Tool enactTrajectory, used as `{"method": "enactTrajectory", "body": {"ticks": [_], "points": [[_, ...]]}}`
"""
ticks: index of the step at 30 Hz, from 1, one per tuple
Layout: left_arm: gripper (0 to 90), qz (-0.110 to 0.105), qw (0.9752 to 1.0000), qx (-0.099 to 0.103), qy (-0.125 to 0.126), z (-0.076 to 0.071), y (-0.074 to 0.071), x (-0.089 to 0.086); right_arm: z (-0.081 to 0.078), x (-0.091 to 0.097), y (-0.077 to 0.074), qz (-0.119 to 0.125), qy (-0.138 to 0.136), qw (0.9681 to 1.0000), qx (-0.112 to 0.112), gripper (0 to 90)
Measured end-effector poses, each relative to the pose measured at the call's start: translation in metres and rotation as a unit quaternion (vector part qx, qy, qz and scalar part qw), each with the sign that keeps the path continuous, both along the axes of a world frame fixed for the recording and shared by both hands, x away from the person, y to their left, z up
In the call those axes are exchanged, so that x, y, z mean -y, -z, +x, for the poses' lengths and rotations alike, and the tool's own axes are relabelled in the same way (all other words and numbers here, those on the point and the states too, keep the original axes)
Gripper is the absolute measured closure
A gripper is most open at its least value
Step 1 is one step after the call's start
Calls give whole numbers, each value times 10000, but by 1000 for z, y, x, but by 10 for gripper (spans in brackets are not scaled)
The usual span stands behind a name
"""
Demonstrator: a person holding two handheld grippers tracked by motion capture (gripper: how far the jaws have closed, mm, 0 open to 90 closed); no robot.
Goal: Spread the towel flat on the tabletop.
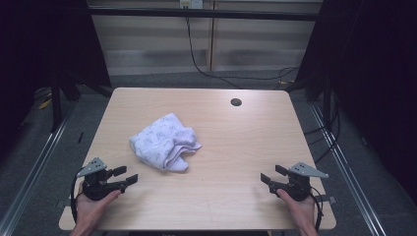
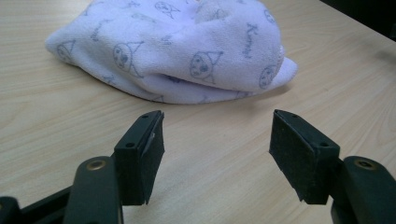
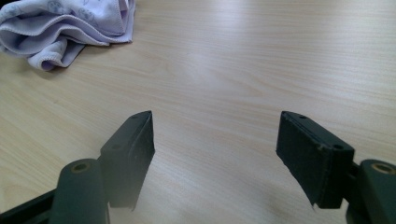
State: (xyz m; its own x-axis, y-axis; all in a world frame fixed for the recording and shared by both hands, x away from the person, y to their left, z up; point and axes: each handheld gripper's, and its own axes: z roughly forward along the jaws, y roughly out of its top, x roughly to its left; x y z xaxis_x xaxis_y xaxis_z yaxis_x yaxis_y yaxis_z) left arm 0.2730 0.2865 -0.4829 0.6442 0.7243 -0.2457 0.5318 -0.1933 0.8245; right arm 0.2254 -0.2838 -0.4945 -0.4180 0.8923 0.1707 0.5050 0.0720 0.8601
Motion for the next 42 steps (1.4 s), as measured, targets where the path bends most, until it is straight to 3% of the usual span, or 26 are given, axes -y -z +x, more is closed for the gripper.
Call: {"method": "enactTrajectory", "body": {"ticks": [4, 11, 13, 19, 20, 21, 24, 25, 26, 28, 29, 32, 33, 34, 36, 37, 38, 42], "points": [[366, 21, 10000, -31, 41, -1, 0, 4, -2, 1, 0, 96, -71, 9999, -62, 290], [435, -217, 9997, -21, 149, -2, -5, 13, -2, -1, -1, 82, -161, 9998, -126, 330], [435, -251, 9994, 177, 176, 1, -15, 19, -3, -3, -2, 110, -220, 9996, -150, 328], [423, -268, 9989, 353, 156, 7, -39, 28, -4, -7, -3, 86, -297, 9993, -185, 320], [423, -107, 9973, 585, 432, 10, -50, 34, -3, -11, -2, 68, -378, 9990, -250, 313], [427, 17, 9969, 688, 393, 14, -55, 37, -3, -12, -2, 80, -409, 9988, -258, 311], [438, -178, 9967, 683, 393, 25, -62, 41, -2, -14, -4, 42, -448, 9987, -240, 307], [442, -39, 9961, 791, 389, 30, -65, 45, -2, -14, -5, 69, -475, 9986, -215, 306], [448, 105, 9963, 746, 421, 42, -66, 52, -2, -15, -6, 77, -501, 9985, -198, 306], [447, 123, 9961, 748, 443, 47, -66, 55, -2, -15, -6, 41, -486, 9986, -191, 304], [451, 167, 9964, 631, 533, 57, -62, 61, -3, -15, -5, 26, -521, 9984, -221, 301], [451, 232, 9970, 544, 496, 66, -55, 67, -3, -14, -5, 42, -509, 9984, -247, 301], [450, 251, 9974, 361, 580, 75, -47, 72, -3, -12, -4, 53, -522, 9982, -278, 301], [445, 251, 9974, 361, 580, 75, -47, 72, -3, -12, -4, 53, -522, 9982, -278, 301], [423, 237, 9968, 86, 756, 81, -36, 80, -2, -11, -4, 66, -514, 9982, -290, 301], [416, 237, 9968, 86, 756, 81, -36, 80, -2, -11, -4, 66, -514, 9982, -290, 301], [416, 453, 9961, 86, 753, 81, -32, 84, -3, -12, -4, 70, -516, 9982, -289, 301], [381, 772, 9938, -130, 791, 84, -14, 95, -2, -14, -3, 54, -597, 9976, -335, 296]]}}
